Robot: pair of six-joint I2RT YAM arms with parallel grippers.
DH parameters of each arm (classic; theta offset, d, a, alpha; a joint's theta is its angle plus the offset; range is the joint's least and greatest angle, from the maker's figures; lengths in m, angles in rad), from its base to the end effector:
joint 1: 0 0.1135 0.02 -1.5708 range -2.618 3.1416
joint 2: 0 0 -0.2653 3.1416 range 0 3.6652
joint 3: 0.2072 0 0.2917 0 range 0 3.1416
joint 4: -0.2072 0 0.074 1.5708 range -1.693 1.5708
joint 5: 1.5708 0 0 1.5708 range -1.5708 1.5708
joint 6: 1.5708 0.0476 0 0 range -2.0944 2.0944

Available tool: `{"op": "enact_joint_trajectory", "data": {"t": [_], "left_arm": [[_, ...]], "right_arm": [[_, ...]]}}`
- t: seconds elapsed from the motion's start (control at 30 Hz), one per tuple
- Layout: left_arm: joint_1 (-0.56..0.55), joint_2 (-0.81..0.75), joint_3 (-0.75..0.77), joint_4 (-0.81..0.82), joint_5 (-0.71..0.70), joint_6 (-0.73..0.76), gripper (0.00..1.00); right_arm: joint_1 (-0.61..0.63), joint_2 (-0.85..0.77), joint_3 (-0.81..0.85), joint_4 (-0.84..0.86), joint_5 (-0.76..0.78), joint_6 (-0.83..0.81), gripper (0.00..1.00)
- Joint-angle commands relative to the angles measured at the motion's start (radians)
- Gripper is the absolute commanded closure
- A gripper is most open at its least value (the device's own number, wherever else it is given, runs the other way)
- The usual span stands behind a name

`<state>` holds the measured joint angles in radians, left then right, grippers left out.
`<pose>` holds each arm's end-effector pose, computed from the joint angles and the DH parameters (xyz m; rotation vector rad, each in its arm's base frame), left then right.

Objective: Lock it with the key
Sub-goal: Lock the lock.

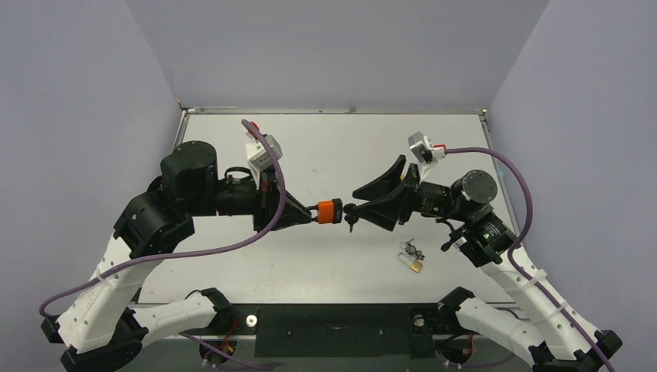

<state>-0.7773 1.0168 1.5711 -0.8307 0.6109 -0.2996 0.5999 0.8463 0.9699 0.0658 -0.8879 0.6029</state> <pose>0.1236 -0.1599 0.5096 0.9136 1.7860 -1.2846 0.1626 0.1559 0.4265 -0.8280 1.4438 1.5533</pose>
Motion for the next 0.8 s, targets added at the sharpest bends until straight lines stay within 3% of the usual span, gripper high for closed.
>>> {"op": "enact_joint_trajectory", "data": {"t": [0.0, 0.2, 0.5, 0.6, 0.77], "left_arm": [[0.004, -0.018, 0.010, 0.063, 0.042, 0.011, 1.00], [0.003, -0.019, 0.004, 0.072, 0.026, 0.006, 1.00], [0.004, -0.021, 0.001, 0.068, 0.026, 0.005, 1.00], [0.004, -0.023, 0.000, 0.067, 0.026, 0.005, 1.00], [0.004, -0.023, 0.000, 0.064, -0.001, 0.010, 1.00]], "right_arm": [[0.037, -0.011, 0.005, 0.076, -0.015, 0.001, 0.50], [0.118, 0.011, 0.046, -0.010, 0.028, -0.069, 0.56], [0.114, 0.002, 0.048, -0.033, 0.058, -0.079, 0.85], [0.110, 0.000, 0.050, -0.034, 0.065, -0.078, 0.98], [0.074, -0.017, 0.036, -0.039, 0.087, -0.077, 1.00]]}}
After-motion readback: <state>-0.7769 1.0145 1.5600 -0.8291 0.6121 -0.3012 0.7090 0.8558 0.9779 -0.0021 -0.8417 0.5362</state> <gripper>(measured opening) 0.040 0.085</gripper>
